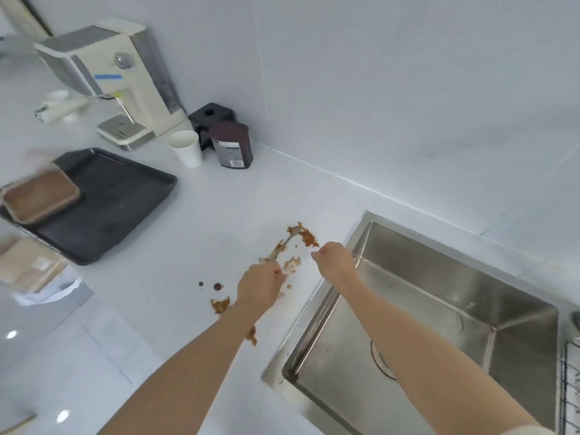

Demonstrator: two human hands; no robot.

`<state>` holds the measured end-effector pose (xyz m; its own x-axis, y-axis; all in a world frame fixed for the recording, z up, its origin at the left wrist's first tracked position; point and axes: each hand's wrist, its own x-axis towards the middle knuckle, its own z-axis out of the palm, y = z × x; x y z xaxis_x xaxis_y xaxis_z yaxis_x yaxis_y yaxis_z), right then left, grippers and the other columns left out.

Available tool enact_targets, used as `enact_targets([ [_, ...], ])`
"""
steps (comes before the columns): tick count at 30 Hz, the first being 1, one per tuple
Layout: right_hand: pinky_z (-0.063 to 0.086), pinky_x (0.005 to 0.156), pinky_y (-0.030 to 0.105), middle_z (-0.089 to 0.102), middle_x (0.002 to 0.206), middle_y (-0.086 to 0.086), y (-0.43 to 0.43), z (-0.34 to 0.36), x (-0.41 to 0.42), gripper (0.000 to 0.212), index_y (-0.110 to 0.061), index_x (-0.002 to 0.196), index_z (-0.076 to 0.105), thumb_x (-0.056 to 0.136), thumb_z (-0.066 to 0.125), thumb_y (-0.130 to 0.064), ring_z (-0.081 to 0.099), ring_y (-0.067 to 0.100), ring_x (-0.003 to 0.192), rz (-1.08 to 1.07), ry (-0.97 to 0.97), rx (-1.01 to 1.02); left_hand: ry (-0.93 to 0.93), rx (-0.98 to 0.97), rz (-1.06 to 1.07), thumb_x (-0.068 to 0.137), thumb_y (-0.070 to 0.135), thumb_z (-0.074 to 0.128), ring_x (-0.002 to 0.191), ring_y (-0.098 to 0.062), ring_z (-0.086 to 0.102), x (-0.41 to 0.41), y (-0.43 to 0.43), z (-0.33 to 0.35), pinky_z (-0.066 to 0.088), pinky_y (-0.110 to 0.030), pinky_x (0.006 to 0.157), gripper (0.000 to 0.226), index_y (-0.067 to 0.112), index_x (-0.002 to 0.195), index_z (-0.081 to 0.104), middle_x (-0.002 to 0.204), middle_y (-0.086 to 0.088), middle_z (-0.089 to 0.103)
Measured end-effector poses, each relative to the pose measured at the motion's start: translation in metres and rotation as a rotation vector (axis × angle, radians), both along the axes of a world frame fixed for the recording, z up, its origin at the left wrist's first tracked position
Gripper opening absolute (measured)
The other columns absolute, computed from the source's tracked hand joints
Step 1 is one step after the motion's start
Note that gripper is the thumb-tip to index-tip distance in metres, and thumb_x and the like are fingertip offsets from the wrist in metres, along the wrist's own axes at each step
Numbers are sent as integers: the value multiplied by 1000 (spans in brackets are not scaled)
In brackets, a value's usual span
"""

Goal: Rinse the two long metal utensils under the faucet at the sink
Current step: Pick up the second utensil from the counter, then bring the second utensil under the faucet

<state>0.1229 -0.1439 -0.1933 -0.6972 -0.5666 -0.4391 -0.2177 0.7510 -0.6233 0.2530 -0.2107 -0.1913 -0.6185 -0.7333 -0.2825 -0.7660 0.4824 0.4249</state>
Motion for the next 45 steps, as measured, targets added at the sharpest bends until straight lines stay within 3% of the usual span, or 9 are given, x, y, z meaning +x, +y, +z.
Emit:
enact_targets([
  [2,35,50,24,42,55,2,-24,-10,5,33,-10,57,39,88,50,-16,47,22,58,33,-21,43,-52,-28,-2,94,23,47,84,-27,61,9,-16,-6,50,-34,74,18,9,87,56,84,-9,61],
  [8,30,43,21,40,38,0,-77,-38,15,35,-12,54,35,85,50,-5,38,16,43,36,-102,88,-227,-87,-75,97,22,39,84,-20,50,17,-43,-27,46,-31,76,24,6,106,54,93,-6,53],
  [15,46,61,31,45,65,8,-103,-37,22,34,-8,60,22,84,42,5,55,28,69,39,-62,108,-369,-120,-181,92,0,39,101,-25,58,15,-47,-40,41,-27,71,23,5,113,48,113,-11,56],
  [21,33,43,23,40,60,8,-116,-37,29,28,-6,61,33,84,42,7,50,22,58,68,-44,192,-390,-146,-270,89,-4,44,89,-24,58,7,-52,-43,47,-26,77,25,3,111,53,99,-11,58],
  [26,28,41,22,42,54,6,-114,-39,29,28,-8,58,34,80,42,6,39,16,45,-39,-119,157,-359,-124,-283,87,-1,40,71,-21,45,6,-55,-38,34,-21,50,19,3,95,57,60,-1,37],
  [29,31,43,22,38,50,4,-105,-36,25,31,-11,54,34,79,44,4,39,18,44,-126,-167,78,-302,-99,-249,84,0,40,70,-21,44,6,-55,-31,24,-19,43,11,8,77,43,57,1,30],
  [37,47,55,28,53,57,6,-38,-16,-2,19,-4,67,52,85,47,-10,51,18,48,-384,-186,-148,-34,123,-234,86,4,47,74,-22,52,-18,-37,-10,42,-26,60,13,15,82,53,84,-5,58],
  [42,56,61,31,54,58,6,26,-2,-18,19,-6,67,51,85,45,-2,57,12,49,-609,-153,-328,38,248,-427,93,3,42,99,-30,62,-51,9,3,44,-26,77,28,2,116,58,116,-17,64],
  [45,57,67,35,58,60,5,67,5,-31,17,-7,72,51,87,48,-1,59,15,53,-741,-183,-432,64,298,-498,90,0,41,99,-33,62,-71,38,7,40,-24,72,24,-1,104,61,109,-20,66],
])
